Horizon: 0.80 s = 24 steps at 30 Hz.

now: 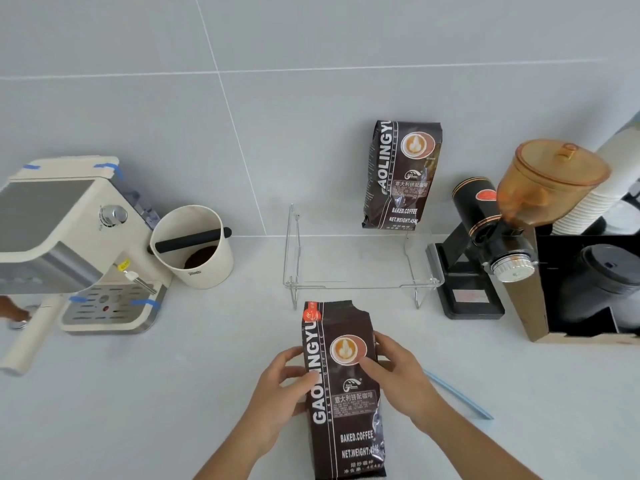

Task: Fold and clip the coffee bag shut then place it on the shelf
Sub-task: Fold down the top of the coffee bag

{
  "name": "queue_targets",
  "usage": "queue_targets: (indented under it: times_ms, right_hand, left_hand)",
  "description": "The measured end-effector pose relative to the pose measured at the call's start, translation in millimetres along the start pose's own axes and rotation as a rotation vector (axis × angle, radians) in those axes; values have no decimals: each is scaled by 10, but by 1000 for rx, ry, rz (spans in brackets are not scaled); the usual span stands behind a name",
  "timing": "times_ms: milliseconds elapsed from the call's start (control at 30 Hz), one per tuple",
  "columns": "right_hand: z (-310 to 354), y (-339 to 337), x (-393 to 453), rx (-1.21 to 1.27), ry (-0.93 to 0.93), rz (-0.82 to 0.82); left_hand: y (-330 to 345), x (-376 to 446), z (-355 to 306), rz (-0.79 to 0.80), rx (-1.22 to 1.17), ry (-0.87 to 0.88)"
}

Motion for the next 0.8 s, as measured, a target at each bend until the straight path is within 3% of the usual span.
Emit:
queue_targets:
  times_ms: [167, 467, 800]
  right_hand:
    - [160, -4, -138, -120, -131, -40]
    - [565, -21, -339, 46, -226, -26]
    - [875, -148, -549, 214, -277, -50]
  left_hand:
    - [67, -142, -176, 51, 19, 102]
    - [83, -240, -564, 12, -154, 242]
    - [68, -465, -894, 81, -229, 397]
Point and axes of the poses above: each hand's wrist, its own x-axis towards the middle knuckle, its own y-axis out of the palm, z = x × y, the point moved 9 cm from there along x, towards the middle knuckle, and after that the axes turned 11 degrees about -z, right-handed, at the moved point
